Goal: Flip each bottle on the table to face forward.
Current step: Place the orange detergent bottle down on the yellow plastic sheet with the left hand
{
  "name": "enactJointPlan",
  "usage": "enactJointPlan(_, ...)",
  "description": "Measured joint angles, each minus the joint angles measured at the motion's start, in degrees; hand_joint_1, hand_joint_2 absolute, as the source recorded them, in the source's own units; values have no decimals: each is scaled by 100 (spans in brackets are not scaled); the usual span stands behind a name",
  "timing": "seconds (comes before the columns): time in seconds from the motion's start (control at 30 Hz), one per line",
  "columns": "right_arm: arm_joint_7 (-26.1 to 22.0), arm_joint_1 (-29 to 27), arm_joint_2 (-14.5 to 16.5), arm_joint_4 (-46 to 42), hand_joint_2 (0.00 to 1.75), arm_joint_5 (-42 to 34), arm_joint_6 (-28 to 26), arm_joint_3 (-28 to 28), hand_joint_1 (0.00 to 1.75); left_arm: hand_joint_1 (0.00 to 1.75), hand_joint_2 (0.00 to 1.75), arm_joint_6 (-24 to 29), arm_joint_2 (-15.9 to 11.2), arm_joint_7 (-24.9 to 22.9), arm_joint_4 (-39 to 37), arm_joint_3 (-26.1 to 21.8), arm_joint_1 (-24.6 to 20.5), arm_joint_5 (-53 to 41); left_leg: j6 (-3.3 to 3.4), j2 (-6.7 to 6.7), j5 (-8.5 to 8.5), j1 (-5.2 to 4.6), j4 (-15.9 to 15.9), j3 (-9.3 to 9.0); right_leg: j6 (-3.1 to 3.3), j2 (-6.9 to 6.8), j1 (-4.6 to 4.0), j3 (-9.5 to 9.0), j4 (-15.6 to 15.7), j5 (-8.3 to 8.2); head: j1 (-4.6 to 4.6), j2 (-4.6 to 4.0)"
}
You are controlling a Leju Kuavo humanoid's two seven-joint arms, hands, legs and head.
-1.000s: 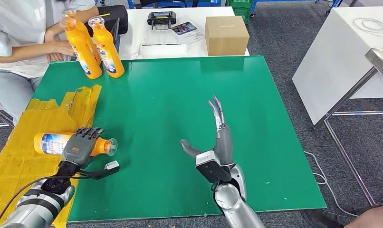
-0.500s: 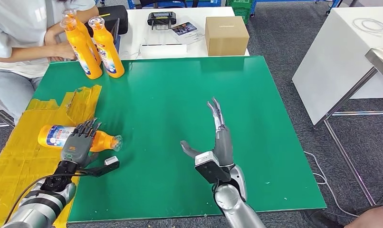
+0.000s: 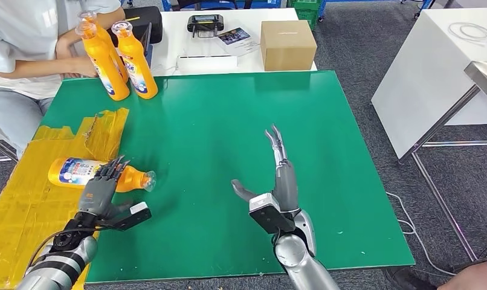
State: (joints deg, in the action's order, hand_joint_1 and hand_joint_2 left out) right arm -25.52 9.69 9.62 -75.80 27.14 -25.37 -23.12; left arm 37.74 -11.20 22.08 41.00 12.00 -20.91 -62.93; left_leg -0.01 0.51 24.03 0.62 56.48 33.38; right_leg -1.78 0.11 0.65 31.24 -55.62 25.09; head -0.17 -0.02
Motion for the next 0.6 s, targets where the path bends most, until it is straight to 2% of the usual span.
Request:
enactJointPlan(0.1, -111, -38, -2, -12, 175, -221, 139, 0, 0, 0, 175, -411, 131, 1120, 720, -283, 424, 1513, -1, -4, 2, 0, 0, 2, 0, 1, 1, 4, 1, 0, 0, 0)
enactJointPlan(0.17, -179, -92, -3, -52, 175, -358, 276, -3, 0, 0, 175, -791, 259, 1568, 1383, -494, 780, 2375, -1, -4, 3, -1, 0, 7, 0, 1, 1, 10, 1, 1, 2, 0)
enactJointPlan(0.3, -267, -213, -18, -198, 175, -549, 522, -33, 0, 0, 175, -1247, 415, 1777, 2540, -770, 1331, 3392, -1, -3, 4, -1, 0, 15, 0, 1, 1, 18, 3, 1, 0, 0)
enactJointPlan(0.47, -370, -387, -56, -420, 175, -768, 830, -81, 0, 0, 175, -1583, 501, 1806, 3631, -845, 1781, 4327, -2, -1, 4, 1, 0, 15, 1, 1, -1, 18, 3, 2, 0, 0)
enactJointPlan(0.6, -487, -653, -84, -700, 175, -819, 993, -106, 0, 0, 175, -2461, 702, 1811, 4304, -917, 2065, 5135, -1, 0, 4, 0, 0, 15, 1, 0, 0, 17, 3, 2, 0, 0)
